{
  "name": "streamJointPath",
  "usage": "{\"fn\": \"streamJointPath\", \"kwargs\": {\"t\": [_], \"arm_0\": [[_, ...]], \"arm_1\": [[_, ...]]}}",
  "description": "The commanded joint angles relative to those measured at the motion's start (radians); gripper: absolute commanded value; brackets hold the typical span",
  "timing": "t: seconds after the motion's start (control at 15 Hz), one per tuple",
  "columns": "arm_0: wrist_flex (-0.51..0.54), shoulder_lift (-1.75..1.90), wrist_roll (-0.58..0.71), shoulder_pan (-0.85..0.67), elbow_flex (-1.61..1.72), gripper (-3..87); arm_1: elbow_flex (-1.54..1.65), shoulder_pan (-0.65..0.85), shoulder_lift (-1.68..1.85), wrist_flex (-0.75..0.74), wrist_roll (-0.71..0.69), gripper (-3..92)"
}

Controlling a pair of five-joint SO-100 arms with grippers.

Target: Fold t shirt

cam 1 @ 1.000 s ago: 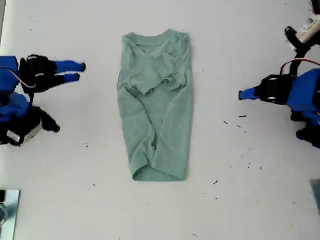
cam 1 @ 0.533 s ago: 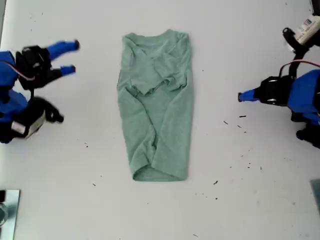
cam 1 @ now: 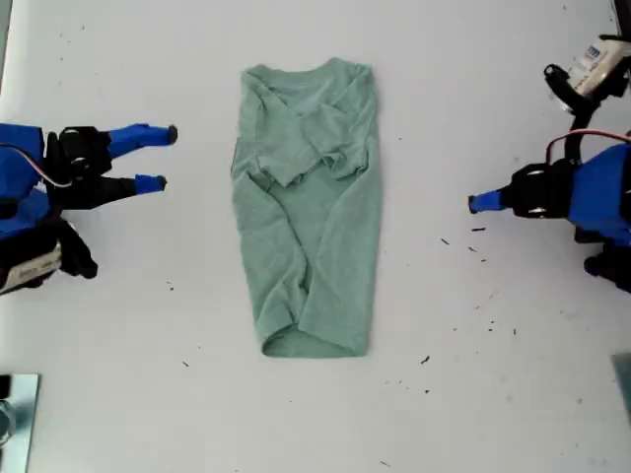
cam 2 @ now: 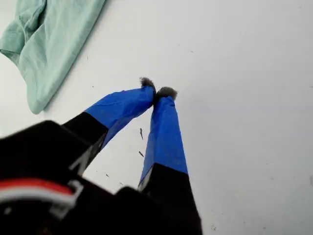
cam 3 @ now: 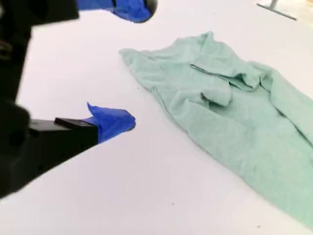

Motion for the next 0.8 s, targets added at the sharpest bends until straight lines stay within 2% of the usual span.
{"fn": "streamJointPath", "kwargs": {"t": [0.0,0.07,0.13,0.2,0.27,0.33,0.4,0.53,0.6,0.67,0.73], "arm_0": [[-0.023,0.005,0.212,-0.020,0.040,28.7],[-0.017,0.005,0.186,0.051,0.011,22.7],[-0.060,0.006,0.089,0.198,-0.035,9.1],[-0.212,0.005,0.155,0.255,-0.034,-0.3],[-0.209,-0.025,0.077,0.281,-0.077,-0.4],[-0.173,-0.187,0.052,0.301,-0.209,-0.4],[-0.057,-0.509,-0.008,0.344,-0.466,-0.4],[0.264,-1.117,-0.132,0.505,-1.143,-0.4],[0.367,-1.330,-0.129,0.552,-1.427,-0.4],[0.393,-1.468,-0.132,0.580,-1.603,-0.4],[0.370,-1.549,-0.114,0.606,-1.707,-0.4]], "arm_1": [[0.006,-0.005,0.005,-0.009,-0.014,2.5],[-0.034,-0.015,0.005,0.000,-0.028,2.5],[-0.101,-0.040,-0.005,0.048,-0.011,2.5],[-0.189,-0.064,-0.074,0.071,0.000,2.5],[-0.324,-0.104,-0.252,0.046,-0.002,2.5],[-0.514,-0.135,-0.486,0.040,-0.017,2.5],[-0.739,-0.164,-0.715,0.081,-0.023,2.5],[-1.229,-0.242,-1.091,0.253,-0.009,2.4],[-1.485,-0.278,-1.266,0.367,-0.002,2.4],[-1.695,-0.314,-1.407,0.420,-0.008,2.3],[-1.799,-0.339,-1.482,0.410,-0.015,2.3]]}}
